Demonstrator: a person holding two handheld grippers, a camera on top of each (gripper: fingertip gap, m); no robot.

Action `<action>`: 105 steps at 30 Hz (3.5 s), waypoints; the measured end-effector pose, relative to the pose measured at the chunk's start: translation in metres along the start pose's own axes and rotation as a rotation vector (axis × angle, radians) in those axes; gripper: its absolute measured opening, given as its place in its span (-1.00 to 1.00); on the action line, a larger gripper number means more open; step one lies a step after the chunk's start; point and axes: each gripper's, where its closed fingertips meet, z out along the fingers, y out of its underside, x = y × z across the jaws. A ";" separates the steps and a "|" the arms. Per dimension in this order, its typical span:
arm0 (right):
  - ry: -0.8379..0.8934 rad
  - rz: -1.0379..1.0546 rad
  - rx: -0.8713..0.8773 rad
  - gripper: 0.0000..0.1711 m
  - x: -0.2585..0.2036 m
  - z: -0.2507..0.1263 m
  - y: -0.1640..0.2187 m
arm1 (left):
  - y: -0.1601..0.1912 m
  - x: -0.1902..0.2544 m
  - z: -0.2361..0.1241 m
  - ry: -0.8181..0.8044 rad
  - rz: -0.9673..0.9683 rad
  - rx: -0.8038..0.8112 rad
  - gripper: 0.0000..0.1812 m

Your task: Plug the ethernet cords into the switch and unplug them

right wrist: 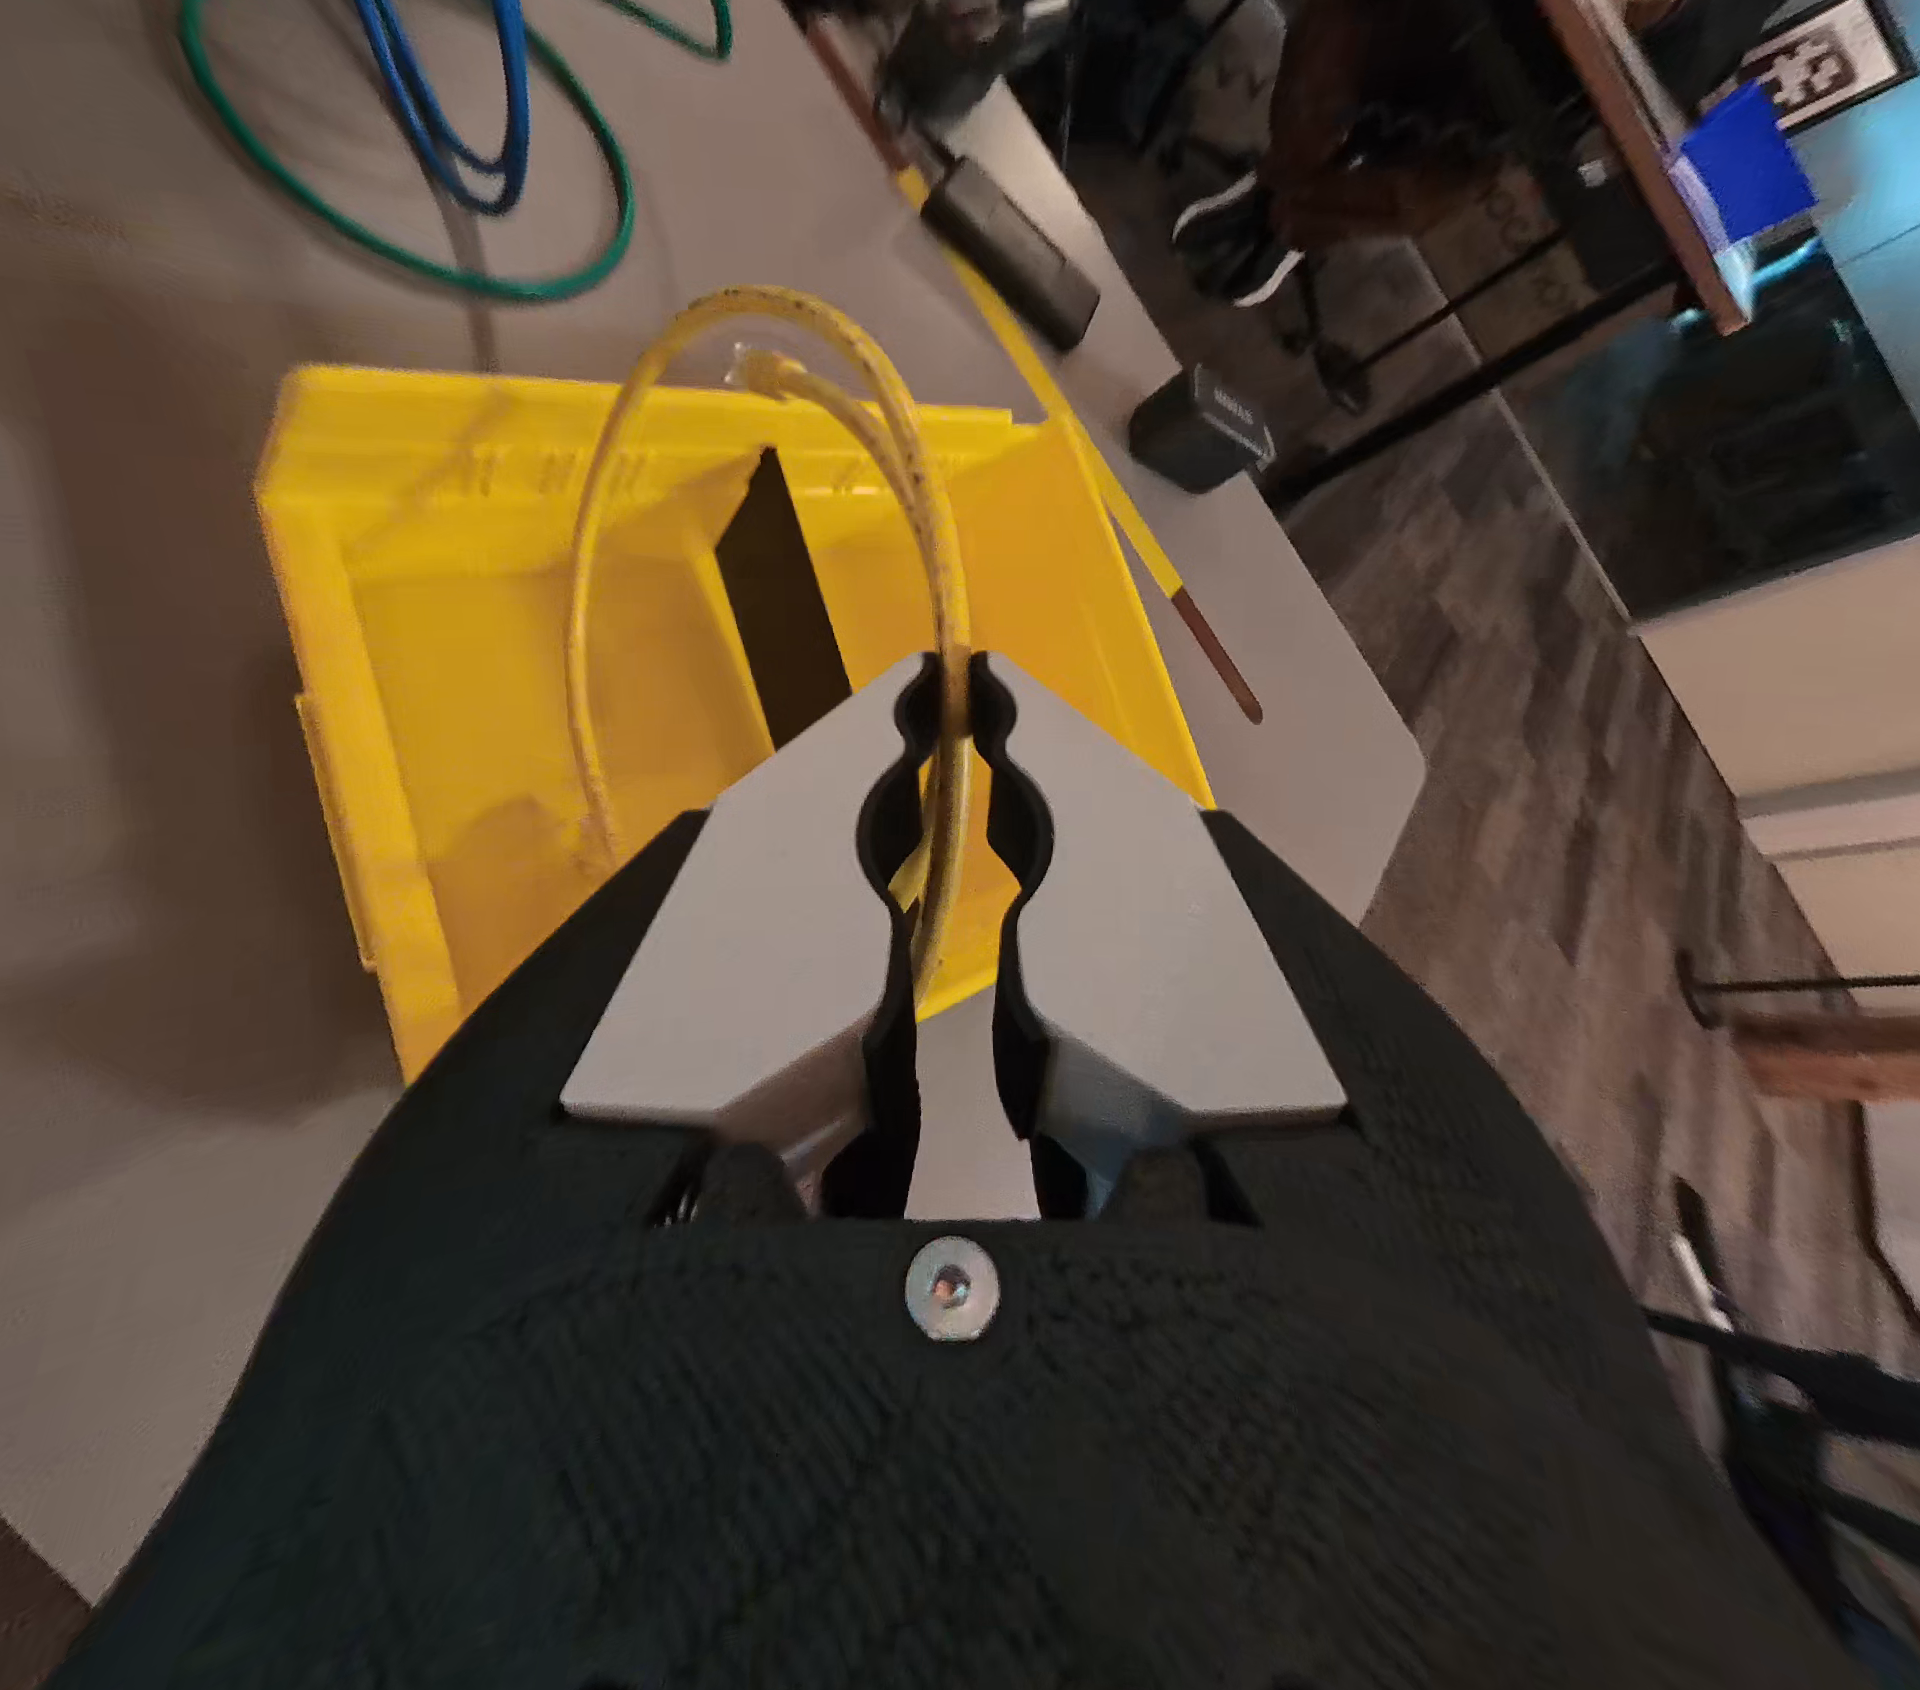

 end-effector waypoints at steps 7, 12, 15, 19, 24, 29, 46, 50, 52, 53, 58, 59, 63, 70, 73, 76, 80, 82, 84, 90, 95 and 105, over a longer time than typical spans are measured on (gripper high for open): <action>-0.144 0.030 -0.120 -0.96 -0.026 0.017 0.029 | 0.001 0.000 0.000 0.002 -0.001 0.000 -0.75; -0.232 0.038 -0.290 -0.96 -0.039 0.046 0.055 | 0.000 0.002 0.000 0.008 0.006 -0.001 -0.75; -0.261 -0.019 -0.459 -0.95 -0.042 0.062 0.076 | 0.001 0.006 0.001 0.013 0.025 -0.004 -0.75; -0.343 -0.050 -0.654 -0.95 -0.045 0.073 0.092 | 0.001 0.013 0.001 0.025 0.076 -0.009 -0.75; -0.479 0.014 -0.892 -0.95 -0.062 0.078 0.115 | 0.000 0.019 0.002 0.037 0.106 -0.008 -0.75; -0.396 0.072 -1.025 -0.79 -0.059 0.067 0.117 | 0.002 0.019 0.002 0.037 0.105 -0.014 -0.75; 0.032 -0.588 0.110 -0.48 -0.195 0.125 -0.153 | 0.012 0.049 0.005 0.128 0.186 -0.041 -0.75; -0.008 -0.774 0.167 -0.55 -0.241 0.176 -0.167 | 0.012 0.058 0.005 0.164 0.201 -0.029 -0.75; 0.014 -0.810 0.157 -0.55 -0.243 0.195 -0.167 | 0.012 0.061 0.005 0.184 0.199 -0.023 -0.75; 0.031 -0.818 0.159 -0.55 -0.242 0.201 -0.167 | 0.013 0.062 0.004 0.192 0.200 -0.021 -0.75; 0.023 -0.813 0.190 -0.71 -0.242 0.214 -0.168 | 0.013 0.068 0.003 0.242 0.198 0.003 -0.75; 0.014 -0.813 0.189 -0.72 -0.243 0.216 -0.166 | 0.013 0.070 0.002 0.254 0.199 0.009 -0.75; -0.025 -0.801 0.190 -0.84 -0.244 0.217 -0.163 | 0.016 0.076 0.002 0.288 0.197 0.007 -0.75; -0.107 -0.765 0.198 -0.85 -0.252 0.215 -0.162 | 0.016 0.087 0.004 0.337 0.185 0.004 -0.66; -0.112 -0.792 0.191 -0.85 -0.257 0.216 -0.160 | 0.021 0.091 0.004 0.354 0.210 -0.030 -0.72; -0.112 -0.779 0.214 -0.85 -0.256 0.214 -0.163 | 0.019 0.089 0.003 0.371 0.159 -0.045 -0.72; -0.107 -0.757 0.240 -0.85 -0.252 0.210 -0.170 | 0.013 0.080 0.002 0.320 0.128 -0.027 -0.72; -0.110 -0.756 0.245 -0.86 -0.252 0.208 -0.173 | 0.010 0.076 0.001 0.300 0.145 -0.011 -0.72; -0.106 -0.783 0.239 -0.86 -0.252 0.207 -0.171 | 0.011 0.078 0.001 0.317 0.150 -0.025 -0.72; -0.196 -1.003 0.160 -0.86 -0.260 0.203 -0.156 | 0.016 0.093 -0.001 0.438 0.154 -0.046 -0.71; -0.326 -1.316 0.037 -0.84 -0.269 0.199 -0.144 | 0.021 0.107 -0.006 0.531 0.208 -0.033 -0.72; -0.516 -1.393 0.003 -0.83 -0.269 0.183 -0.151 | 0.010 0.105 -0.013 0.549 0.181 0.051 -0.72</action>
